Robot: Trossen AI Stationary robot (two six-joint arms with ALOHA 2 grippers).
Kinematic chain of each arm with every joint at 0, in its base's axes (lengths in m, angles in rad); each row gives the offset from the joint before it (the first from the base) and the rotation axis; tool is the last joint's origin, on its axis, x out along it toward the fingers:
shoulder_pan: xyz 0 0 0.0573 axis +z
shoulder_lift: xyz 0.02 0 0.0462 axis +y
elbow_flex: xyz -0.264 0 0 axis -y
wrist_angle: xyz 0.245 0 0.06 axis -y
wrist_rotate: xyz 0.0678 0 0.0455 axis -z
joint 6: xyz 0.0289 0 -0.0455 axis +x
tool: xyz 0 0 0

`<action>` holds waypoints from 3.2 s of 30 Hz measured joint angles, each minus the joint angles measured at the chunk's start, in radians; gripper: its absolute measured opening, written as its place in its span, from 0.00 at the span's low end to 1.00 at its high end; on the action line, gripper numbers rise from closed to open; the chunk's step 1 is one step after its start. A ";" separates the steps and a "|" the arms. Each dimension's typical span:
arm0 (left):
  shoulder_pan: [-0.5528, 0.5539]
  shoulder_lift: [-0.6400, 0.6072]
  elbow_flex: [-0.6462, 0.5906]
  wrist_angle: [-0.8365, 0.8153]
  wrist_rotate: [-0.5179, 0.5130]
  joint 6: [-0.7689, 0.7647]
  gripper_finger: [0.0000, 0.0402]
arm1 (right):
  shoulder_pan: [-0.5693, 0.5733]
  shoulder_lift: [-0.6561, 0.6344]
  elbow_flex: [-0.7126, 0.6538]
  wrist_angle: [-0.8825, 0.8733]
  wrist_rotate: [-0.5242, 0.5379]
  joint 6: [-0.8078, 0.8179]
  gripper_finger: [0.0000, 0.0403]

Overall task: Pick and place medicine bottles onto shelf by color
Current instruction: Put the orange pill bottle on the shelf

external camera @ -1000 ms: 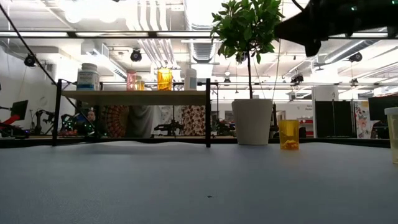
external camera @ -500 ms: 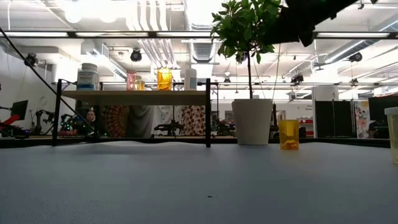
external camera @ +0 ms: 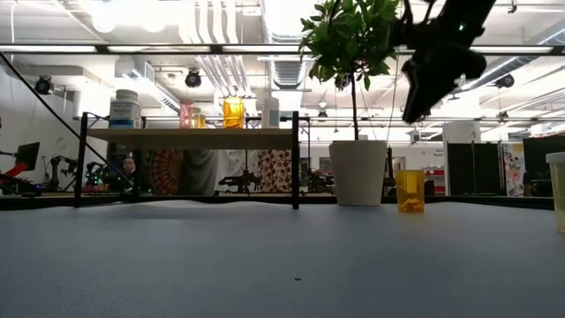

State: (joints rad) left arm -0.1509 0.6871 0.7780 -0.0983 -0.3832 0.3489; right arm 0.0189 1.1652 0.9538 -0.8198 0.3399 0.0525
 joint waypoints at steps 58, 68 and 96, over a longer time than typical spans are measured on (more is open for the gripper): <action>0.000 -0.006 -0.117 0.000 -0.026 -0.055 0.52 | -0.060 0.289 0.401 -0.061 -0.348 -0.154 0.02; 0.000 -0.006 -0.228 0.127 -0.026 -0.050 0.52 | -0.019 0.385 0.714 -0.091 -0.338 -0.261 0.02; 0.000 -0.014 -0.346 0.319 -0.036 -0.001 0.52 | -0.317 0.836 1.378 0.044 -0.153 -0.430 0.02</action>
State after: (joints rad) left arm -0.1509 0.6735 0.4316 0.2206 -0.4194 0.3477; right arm -0.2977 2.0016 2.3322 -0.7757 0.1864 -0.3777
